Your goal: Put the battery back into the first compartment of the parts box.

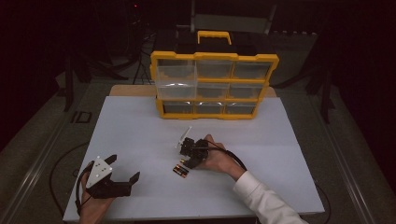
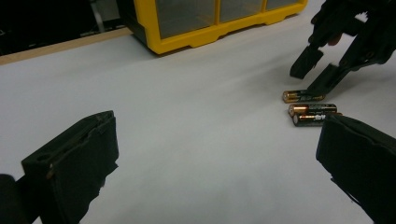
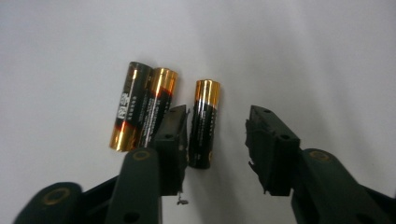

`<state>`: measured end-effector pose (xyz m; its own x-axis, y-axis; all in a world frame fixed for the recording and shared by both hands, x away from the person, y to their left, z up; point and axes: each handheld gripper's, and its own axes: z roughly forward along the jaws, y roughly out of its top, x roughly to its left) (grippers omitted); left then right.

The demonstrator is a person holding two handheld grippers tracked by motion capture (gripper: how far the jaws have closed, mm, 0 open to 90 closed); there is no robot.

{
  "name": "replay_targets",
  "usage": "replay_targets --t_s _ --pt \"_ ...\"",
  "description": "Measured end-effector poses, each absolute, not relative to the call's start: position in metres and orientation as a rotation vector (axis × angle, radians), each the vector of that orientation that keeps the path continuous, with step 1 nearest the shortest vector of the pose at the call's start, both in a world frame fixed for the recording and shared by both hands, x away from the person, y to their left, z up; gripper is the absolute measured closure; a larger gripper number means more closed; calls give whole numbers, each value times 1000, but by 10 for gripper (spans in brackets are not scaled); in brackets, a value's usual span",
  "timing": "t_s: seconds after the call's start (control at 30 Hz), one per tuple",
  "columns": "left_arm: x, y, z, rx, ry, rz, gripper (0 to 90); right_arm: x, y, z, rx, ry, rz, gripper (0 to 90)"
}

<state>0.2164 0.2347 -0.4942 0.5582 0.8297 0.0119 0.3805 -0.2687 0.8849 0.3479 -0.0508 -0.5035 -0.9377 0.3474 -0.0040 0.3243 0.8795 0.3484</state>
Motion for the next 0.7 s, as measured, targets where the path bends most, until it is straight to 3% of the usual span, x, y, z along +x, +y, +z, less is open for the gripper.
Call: replay_targets --t_s 0.07,0.17,0.7 --pt "216 235 -494 1868 986 611 0 348 -49 -507 542 2999 523 638" --pt "216 235 -494 1869 986 612 0 350 -46 -512 542 3025 500 763" --pt "217 235 -494 1868 992 614 0 354 -61 -487 530 3029 593 766"
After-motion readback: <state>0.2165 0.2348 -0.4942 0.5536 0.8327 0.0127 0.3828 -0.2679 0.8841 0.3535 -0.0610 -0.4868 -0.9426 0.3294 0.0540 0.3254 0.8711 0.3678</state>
